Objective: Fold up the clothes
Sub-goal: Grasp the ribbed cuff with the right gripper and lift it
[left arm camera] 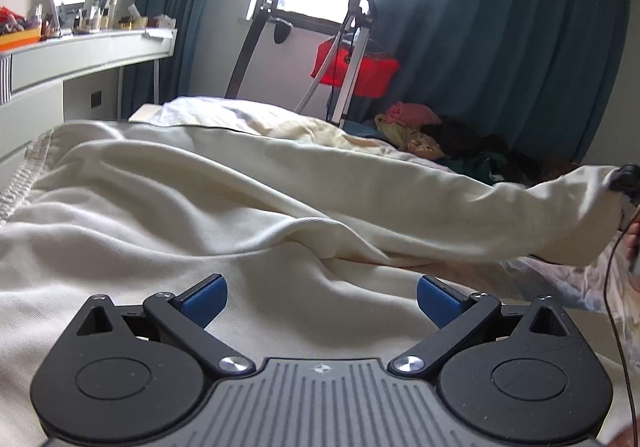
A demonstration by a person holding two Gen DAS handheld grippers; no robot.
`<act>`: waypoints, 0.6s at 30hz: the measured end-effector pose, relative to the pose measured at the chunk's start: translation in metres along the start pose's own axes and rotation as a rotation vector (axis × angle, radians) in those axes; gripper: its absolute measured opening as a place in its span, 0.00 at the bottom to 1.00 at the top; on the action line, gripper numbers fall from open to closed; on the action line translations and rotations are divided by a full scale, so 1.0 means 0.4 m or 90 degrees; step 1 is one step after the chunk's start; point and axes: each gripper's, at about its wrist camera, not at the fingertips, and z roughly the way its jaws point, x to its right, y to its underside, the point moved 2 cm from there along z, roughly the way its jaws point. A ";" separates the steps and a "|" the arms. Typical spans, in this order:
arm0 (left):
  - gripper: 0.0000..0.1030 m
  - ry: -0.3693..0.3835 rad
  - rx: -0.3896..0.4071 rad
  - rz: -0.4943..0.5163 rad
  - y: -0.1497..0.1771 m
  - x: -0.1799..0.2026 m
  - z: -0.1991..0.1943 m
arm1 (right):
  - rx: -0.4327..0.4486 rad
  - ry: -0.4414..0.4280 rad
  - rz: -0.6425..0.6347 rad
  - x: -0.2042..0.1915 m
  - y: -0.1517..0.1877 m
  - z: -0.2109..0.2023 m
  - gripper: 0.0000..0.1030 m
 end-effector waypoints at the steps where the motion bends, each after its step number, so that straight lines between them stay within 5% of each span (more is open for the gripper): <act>1: 0.99 0.002 -0.006 -0.005 0.000 -0.001 0.006 | 0.020 0.008 -0.017 0.009 0.003 -0.003 0.09; 5: 0.99 0.005 -0.027 -0.017 0.005 -0.002 0.034 | 0.056 0.024 -0.093 0.029 0.054 0.007 0.13; 12: 0.99 0.007 -0.036 -0.033 0.003 -0.004 0.052 | -0.080 -0.007 -0.014 0.115 0.186 0.031 0.22; 16: 0.99 0.016 -0.043 -0.053 0.000 -0.007 0.057 | -0.155 -0.043 0.114 0.195 0.235 -0.002 0.60; 18: 0.99 0.020 -0.046 -0.063 -0.001 -0.009 0.059 | -0.182 -0.068 0.173 0.236 0.257 -0.029 0.64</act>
